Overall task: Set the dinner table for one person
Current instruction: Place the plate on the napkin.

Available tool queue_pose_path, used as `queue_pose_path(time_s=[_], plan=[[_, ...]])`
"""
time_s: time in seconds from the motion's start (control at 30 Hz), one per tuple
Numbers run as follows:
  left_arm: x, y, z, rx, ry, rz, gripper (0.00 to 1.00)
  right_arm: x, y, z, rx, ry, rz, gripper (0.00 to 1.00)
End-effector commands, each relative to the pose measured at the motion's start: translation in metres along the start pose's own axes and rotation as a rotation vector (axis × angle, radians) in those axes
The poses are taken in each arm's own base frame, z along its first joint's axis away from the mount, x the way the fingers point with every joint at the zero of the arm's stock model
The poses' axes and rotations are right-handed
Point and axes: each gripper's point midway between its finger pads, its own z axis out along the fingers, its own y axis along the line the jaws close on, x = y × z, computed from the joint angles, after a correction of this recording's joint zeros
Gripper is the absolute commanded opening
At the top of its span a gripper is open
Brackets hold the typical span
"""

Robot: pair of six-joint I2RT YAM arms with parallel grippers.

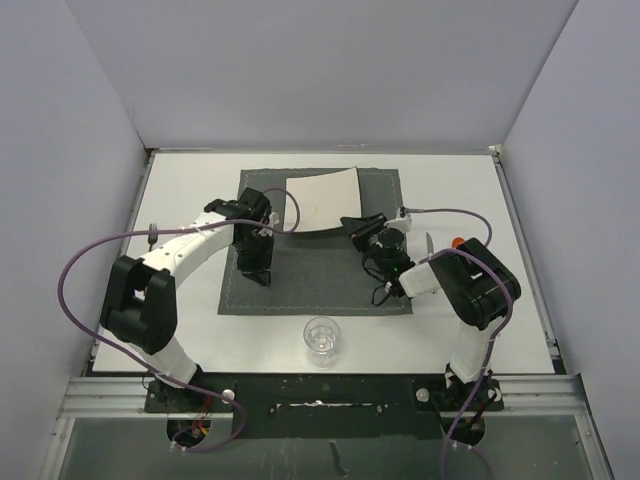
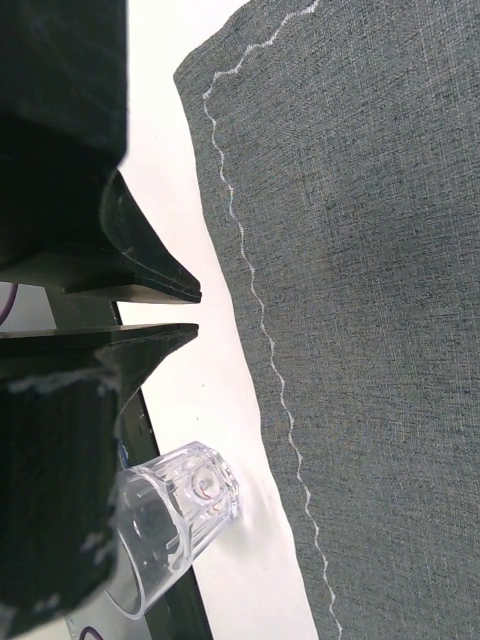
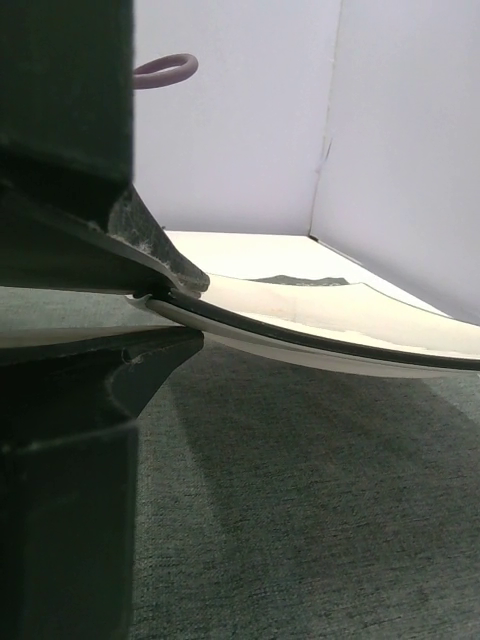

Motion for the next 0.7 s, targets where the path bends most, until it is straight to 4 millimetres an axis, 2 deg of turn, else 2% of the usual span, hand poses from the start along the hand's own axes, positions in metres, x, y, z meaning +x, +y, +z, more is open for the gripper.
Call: queue_pose_path(time_s=[0.0, 0.4, 0.67], plan=[[-0.003, -0.003, -0.015, 0.008, -0.068, 0.008, 0.13, -0.042, 0.105, -0.015, -0.364, -0.174, 0.104, 0.00], [0.002, 0.000, -0.023, 0.000, -0.079, 0.004, 0.13, -0.025, 0.105, -0.023, -0.359, -0.178, 0.109, 0.00], [0.008, 0.002, -0.030, -0.002, -0.091, 0.001, 0.13, -0.023, 0.107, -0.041, -0.343, -0.196, 0.089, 0.00]])
